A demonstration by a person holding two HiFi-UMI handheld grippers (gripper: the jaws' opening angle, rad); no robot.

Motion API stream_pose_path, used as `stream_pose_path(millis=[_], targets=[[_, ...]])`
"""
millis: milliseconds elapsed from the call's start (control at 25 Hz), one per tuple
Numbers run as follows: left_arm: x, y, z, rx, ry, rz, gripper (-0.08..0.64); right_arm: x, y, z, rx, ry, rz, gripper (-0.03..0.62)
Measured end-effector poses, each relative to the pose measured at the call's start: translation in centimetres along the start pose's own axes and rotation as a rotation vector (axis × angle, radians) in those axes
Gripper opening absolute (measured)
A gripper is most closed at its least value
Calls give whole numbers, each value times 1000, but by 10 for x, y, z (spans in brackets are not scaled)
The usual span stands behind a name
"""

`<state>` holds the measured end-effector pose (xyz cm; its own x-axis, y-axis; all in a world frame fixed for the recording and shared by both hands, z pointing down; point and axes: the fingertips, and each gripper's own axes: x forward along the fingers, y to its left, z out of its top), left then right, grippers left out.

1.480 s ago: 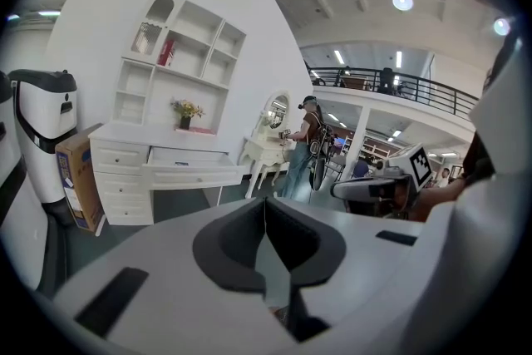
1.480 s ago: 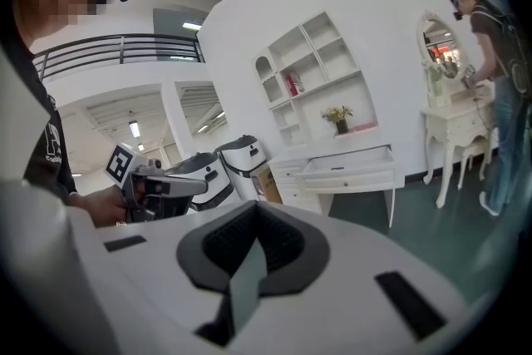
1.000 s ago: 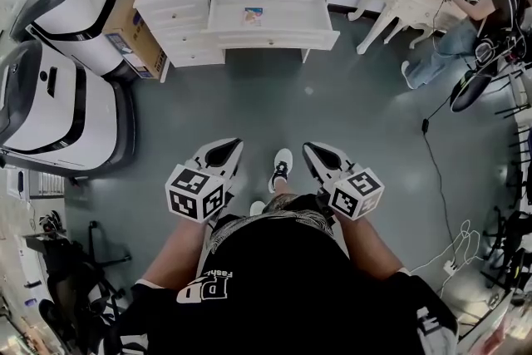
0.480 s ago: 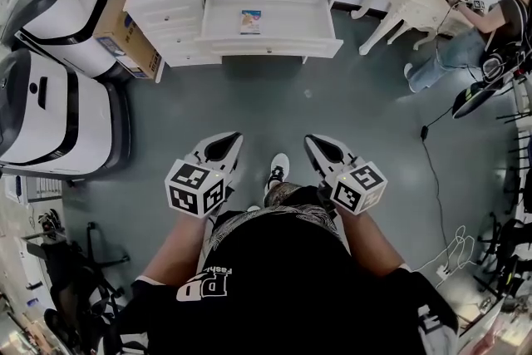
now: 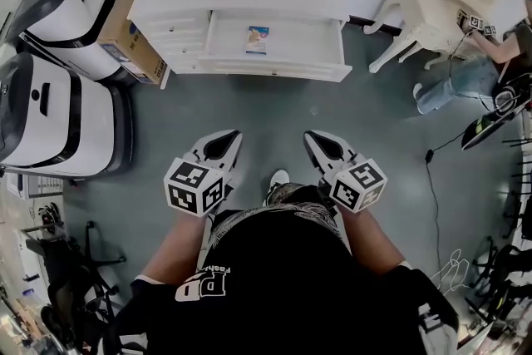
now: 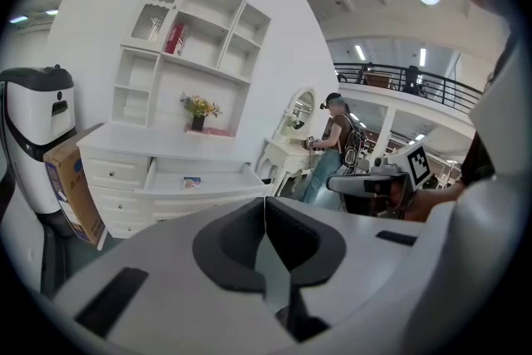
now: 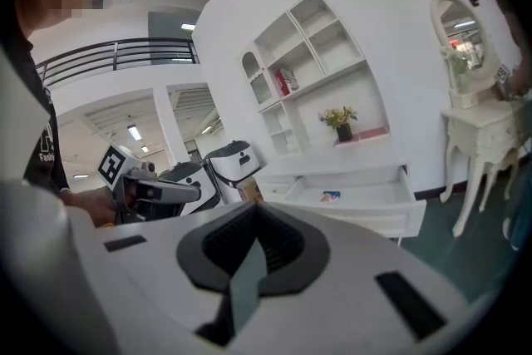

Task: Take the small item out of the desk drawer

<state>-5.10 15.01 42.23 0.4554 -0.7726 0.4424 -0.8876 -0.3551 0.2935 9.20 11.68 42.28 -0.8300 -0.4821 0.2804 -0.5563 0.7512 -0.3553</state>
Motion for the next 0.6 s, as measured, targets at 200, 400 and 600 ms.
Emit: stream_pose_path(millis=[200, 400, 600], targets=[[27, 5, 28, 7, -5, 17, 15, 14, -26, 28, -18, -5, 34, 9], [52, 8, 44, 27, -1, 29, 15, 19, -54, 36, -19, -10, 43, 9], [59, 7, 53, 36, 6, 39, 15, 19, -68, 35, 2, 1, 45, 9]])
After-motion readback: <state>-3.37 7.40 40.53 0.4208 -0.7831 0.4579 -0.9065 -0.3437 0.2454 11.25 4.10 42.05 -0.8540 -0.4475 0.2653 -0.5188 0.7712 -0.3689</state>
